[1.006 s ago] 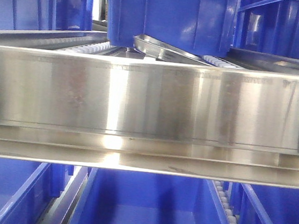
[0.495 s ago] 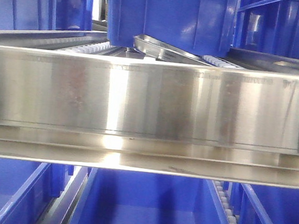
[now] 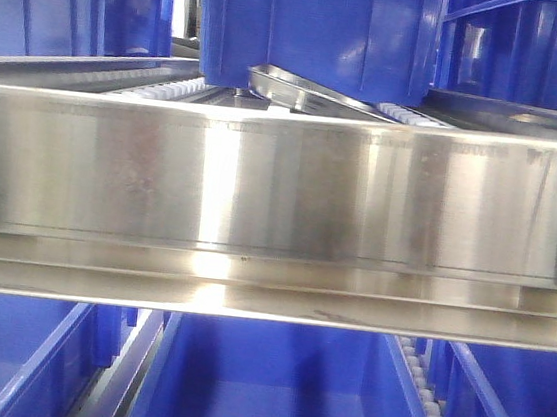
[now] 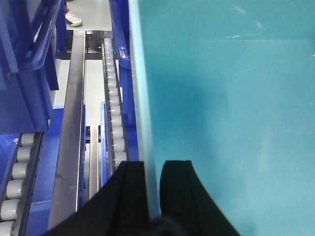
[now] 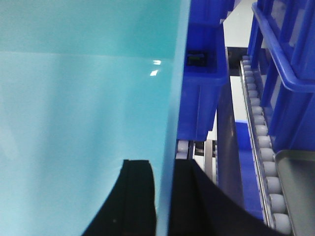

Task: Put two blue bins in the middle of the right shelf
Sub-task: 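Lift the teal bin up off the shelf with both grippers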

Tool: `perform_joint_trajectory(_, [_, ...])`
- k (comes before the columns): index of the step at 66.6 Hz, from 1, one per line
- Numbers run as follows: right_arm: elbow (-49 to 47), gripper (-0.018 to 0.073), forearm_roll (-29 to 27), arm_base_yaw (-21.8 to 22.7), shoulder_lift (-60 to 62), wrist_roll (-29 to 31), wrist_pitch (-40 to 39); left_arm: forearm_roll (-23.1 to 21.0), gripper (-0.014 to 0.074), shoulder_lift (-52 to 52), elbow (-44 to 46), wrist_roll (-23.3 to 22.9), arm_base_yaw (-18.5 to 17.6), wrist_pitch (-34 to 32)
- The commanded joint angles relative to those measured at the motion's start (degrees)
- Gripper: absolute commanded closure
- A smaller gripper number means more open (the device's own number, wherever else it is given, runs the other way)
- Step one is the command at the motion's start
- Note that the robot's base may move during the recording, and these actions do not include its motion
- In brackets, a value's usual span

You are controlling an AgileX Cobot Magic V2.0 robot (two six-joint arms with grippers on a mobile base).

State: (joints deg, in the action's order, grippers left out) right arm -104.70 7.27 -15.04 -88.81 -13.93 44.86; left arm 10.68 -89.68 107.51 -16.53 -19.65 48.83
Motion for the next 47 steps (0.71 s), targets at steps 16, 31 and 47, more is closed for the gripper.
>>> perform_joint_trajectory(16, [-0.8,0.0721,-0.4,0.0,1.0,1.2,-5.1,-0.7,0.0707,0.8,0.7,0.5,-0.1,-2.8])
perform_joint_trajectory(31, [-0.8,0.0721,-0.4,0.0,1.0,1.2,-5.1,-0.7,0.0707,0.8,0.7,0.5,-0.1,-3.1])
perform_joint_trajectory(47, [-0.8,0.0721,-0.4,0.0,1.0,1.2,-5.1,-0.7,0.0707,0.8,0.7,0.5,-0.1,-3.2])
